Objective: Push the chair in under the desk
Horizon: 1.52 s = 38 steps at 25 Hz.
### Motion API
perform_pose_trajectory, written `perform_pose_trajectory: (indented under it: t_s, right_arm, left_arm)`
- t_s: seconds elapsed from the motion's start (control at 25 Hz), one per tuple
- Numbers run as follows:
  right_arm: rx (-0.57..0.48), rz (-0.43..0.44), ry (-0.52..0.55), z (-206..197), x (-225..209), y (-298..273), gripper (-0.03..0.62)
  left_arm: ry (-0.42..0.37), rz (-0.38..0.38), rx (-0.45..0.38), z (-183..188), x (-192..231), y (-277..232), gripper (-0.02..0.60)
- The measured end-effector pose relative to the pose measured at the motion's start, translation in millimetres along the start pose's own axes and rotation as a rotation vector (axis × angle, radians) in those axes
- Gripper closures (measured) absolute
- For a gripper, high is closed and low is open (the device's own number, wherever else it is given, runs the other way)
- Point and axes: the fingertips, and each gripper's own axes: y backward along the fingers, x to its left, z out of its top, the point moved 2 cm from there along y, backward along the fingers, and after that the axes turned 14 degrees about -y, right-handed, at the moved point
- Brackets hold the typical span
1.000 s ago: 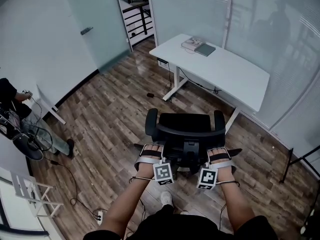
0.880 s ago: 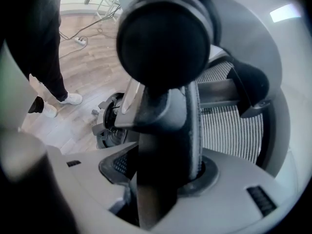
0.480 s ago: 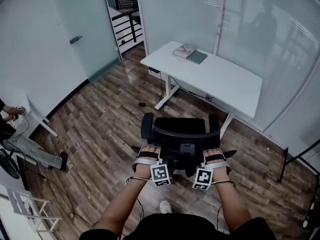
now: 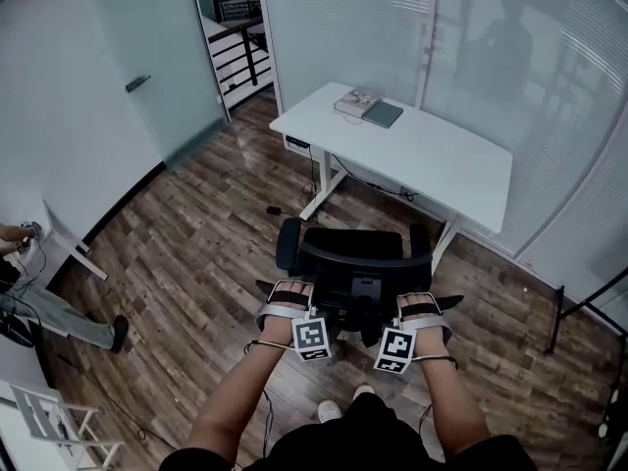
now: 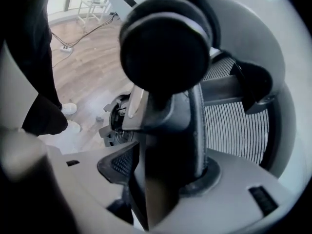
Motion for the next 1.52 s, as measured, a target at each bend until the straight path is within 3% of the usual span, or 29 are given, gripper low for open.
perform_pose_trajectory:
  t_s: [0.4,0.56,0.68,1.52]
  right_arm:
    - [0.017,0.013,-0.028,3,-15,-17,0.386]
    - [0.031,-0.021,-0.031,7,-27,-27,0.383]
    - [0.032,-0.051,-0.035,16,-35,-35,0.427]
    - [0.083,-0.054,-0.102,37,-104,-115,0.405]
  left_arm:
    - [-0.054,0.007,-0.036,-6,14,-22,0.268]
    - [-0.048,0.015,-0.044,-13,24,-37,0.267]
    - [-0.052,0.014,-0.052,-23,29,-45,0.267]
    - [-0.096,0.015,-0.122,-60,91,-143,0.282]
